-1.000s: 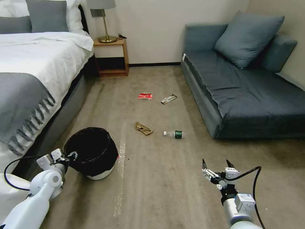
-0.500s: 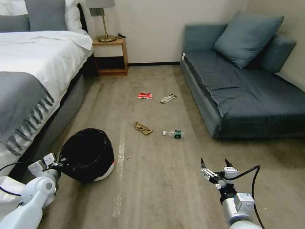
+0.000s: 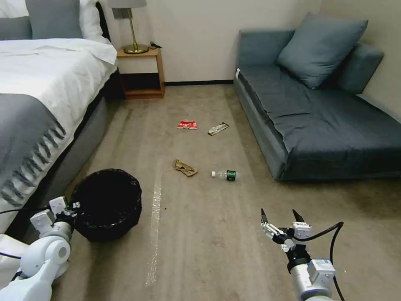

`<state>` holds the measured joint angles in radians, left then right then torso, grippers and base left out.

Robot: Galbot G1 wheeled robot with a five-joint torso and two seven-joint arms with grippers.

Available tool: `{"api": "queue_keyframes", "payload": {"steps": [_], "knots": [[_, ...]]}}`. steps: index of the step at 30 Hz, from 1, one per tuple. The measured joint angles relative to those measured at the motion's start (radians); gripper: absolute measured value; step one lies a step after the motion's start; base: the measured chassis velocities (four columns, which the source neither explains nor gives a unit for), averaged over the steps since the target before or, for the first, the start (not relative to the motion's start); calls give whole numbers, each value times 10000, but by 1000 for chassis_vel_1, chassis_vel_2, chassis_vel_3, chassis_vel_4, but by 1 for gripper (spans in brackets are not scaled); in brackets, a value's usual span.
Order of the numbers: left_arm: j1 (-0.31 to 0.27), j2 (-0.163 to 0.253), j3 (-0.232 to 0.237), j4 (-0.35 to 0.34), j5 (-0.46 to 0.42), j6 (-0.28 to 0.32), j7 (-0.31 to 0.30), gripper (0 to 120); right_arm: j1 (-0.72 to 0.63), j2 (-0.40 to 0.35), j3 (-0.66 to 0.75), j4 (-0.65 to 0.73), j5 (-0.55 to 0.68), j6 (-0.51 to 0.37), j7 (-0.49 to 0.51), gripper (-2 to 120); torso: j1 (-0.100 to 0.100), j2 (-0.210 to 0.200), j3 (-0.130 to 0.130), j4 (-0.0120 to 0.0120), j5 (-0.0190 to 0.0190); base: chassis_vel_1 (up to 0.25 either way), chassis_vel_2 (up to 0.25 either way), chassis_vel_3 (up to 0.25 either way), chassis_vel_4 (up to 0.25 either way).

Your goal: Pick up the trash bin, then pick up the garbage on the floor and place it into the trash bin.

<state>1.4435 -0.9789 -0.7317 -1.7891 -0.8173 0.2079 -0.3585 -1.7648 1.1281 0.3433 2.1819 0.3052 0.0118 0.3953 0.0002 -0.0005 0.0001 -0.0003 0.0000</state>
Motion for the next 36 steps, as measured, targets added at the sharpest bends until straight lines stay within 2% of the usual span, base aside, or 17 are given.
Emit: {"api": "queue_keyframes", "payload": {"steps": [5,8,10,13,18,28,36], "knots": [[312,-59,-137,-479,684,-332,-13,5,56,-48,-17,26,84,0,-71,100,0,1,0,3,-1,0,0,0,0],[608,-89,-219,-852,1392,-671,36,5,148,-81,-64,28,209,82,-297,100,0,1,-1,4,1,0,0,0,0],[639,-89,-222,-892,1456,-694,40,5,161,-86,-74,26,221,92,-333,100,0,1,-1,3,0,0,0,0,0],[916,-86,-276,-1092,2145,-992,120,5,362,-154,-202,-126,375,284,-747,100,-1,2,-1,2,0,0,0,0,0],[1136,-64,-332,-1139,2679,-1355,224,5,633,-229,-296,-337,580,558,-1285,100,-1,3,-1,4,1,0,0,0,0],[1290,-64,-362,-1205,2796,-1528,257,5,813,-248,-430,-605,584,973,-1825,100,-1,4,-1,3,0,0,0,0,0],[1257,19,-369,-855,2736,-1744,325,5,886,-180,-504,-776,500,1094,-1920,100,-1,4,-1,4,1,0,0,0,0]]}}
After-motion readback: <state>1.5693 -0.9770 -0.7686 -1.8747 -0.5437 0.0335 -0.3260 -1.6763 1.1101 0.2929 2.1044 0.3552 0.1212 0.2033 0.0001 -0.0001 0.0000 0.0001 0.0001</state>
